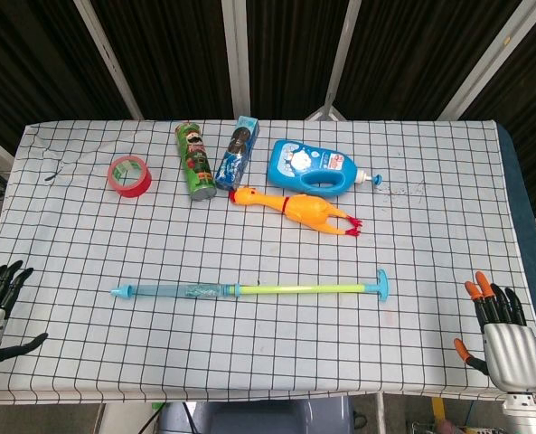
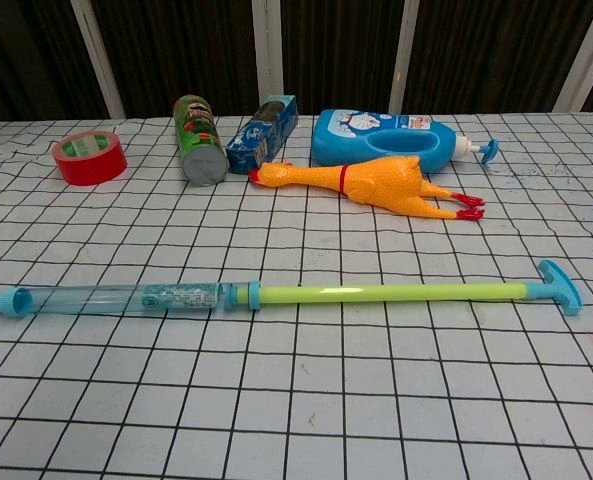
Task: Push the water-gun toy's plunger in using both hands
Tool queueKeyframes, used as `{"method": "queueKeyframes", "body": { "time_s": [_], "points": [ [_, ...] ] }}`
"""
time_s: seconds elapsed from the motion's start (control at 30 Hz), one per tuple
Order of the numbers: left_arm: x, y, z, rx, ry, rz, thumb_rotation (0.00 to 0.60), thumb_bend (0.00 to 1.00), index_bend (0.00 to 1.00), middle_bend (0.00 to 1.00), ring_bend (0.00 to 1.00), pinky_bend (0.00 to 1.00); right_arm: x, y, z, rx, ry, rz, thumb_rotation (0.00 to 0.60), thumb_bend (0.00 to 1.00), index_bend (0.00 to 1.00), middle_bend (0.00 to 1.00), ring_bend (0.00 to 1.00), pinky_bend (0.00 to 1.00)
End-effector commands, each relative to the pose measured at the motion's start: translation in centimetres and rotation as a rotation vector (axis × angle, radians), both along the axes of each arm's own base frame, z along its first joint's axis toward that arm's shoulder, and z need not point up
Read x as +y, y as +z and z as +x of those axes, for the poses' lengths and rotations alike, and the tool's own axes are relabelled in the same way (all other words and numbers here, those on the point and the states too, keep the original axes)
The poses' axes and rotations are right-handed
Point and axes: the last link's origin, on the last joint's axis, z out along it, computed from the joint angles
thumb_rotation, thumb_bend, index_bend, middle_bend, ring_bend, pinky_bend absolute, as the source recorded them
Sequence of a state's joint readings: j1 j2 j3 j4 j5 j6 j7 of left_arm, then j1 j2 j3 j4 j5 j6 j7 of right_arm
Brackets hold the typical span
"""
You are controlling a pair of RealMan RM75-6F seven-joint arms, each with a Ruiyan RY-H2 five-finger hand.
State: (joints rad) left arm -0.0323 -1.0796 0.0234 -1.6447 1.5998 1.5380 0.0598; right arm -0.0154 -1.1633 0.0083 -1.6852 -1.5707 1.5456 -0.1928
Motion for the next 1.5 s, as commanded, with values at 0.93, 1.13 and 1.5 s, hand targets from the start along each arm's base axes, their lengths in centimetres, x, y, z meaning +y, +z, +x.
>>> {"method": "queueKeyframes", "body": {
  "time_s": [0.93, 1.13, 1.5],
  "points": [
    [0.0, 0.1, -0.1, 0.009, 0.012, -0.011, 0.6, 0.09, 0.01, 0.0, 0.0, 0.0, 0.1, -0.4, 0.2, -0.006, 0.023, 0.02, 0.6, 0.29, 0.0, 0.0, 0.0, 0.0],
    [-0.1, 0.2, 0.0, 0.001, 0.009, -0.006, 0.6, 0.09, 0.01, 0.0, 0.0, 0.0, -0.7, -1.0, 1.4, -0.029, 0.098, 0.043, 0.6, 0.29, 0.01, 0.04, 0.0, 0.0],
    [-0.1, 0.0, 0.2, 0.003, -0.002, -0.009, 0.6, 0.09, 0.02, 0.0, 0.0, 0.0, -5.2, -4.9, 6.0, -0.045, 0.18, 0.143, 0.6, 0.29, 0.37, 0.2, 0.0, 0.0]
  ]
}}
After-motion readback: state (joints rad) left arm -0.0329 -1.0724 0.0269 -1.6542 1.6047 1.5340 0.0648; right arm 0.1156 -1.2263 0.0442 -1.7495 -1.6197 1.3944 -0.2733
